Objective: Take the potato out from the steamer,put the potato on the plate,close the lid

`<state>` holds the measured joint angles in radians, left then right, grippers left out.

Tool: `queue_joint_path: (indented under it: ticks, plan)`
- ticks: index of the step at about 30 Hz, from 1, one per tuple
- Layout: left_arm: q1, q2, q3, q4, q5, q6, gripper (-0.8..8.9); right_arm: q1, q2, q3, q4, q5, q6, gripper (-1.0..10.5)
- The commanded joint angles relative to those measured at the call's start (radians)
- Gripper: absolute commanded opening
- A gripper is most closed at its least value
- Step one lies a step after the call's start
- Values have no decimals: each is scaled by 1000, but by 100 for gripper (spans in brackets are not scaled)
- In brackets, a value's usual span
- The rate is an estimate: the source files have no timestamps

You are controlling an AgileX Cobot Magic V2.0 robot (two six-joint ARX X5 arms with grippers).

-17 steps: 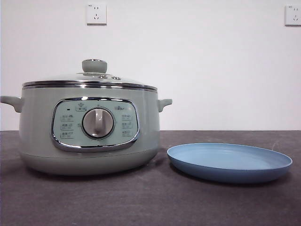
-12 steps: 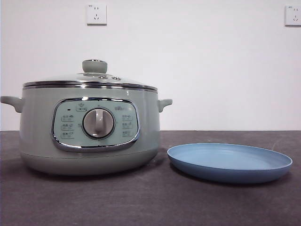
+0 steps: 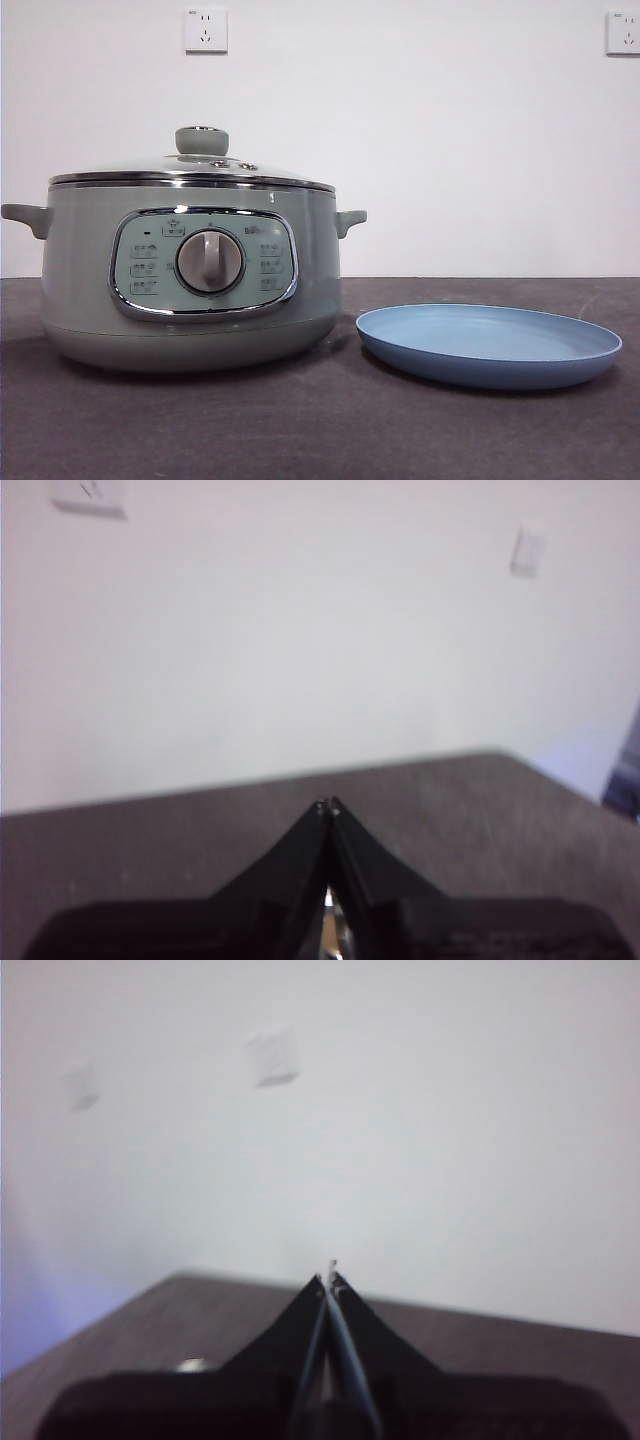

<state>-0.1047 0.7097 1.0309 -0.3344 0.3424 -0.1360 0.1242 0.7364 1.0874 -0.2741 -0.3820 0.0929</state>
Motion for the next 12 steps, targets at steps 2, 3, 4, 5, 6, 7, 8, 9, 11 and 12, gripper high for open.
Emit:
queue_joint_path:
  ticks: [2,3,4,5,6,7,8,9,11,12]
  plan:
    - [2,167,188,-216,61,101,-7,2,180,215,-205,-136,-102,-13]
    - [1,201,225,-264,69,117,-3,2,219,257,-248,-158,-102,16]
    - [1,239,264,-309,80,132,1,3,262,301,-294,-182,-104,74]
    - [0,274,295,-341,83,140,29,4,300,340,-336,-206,-110,157]
    - [0,299,315,-361,82,140,102,7,331,370,-369,-223,-111,241]
    - [0,323,331,-372,82,139,236,11,363,401,-402,-221,-111,338]
    - [-2,341,338,-373,83,137,389,17,389,425,-430,-217,-111,426]
    - [-3,356,339,-371,83,136,490,21,408,440,-447,-215,-111,491]
    - [-14,385,339,-372,81,136,507,25,438,456,-468,-212,-111,543]
    - [-19,396,339,-374,82,136,507,27,446,456,-468,-211,-111,543]
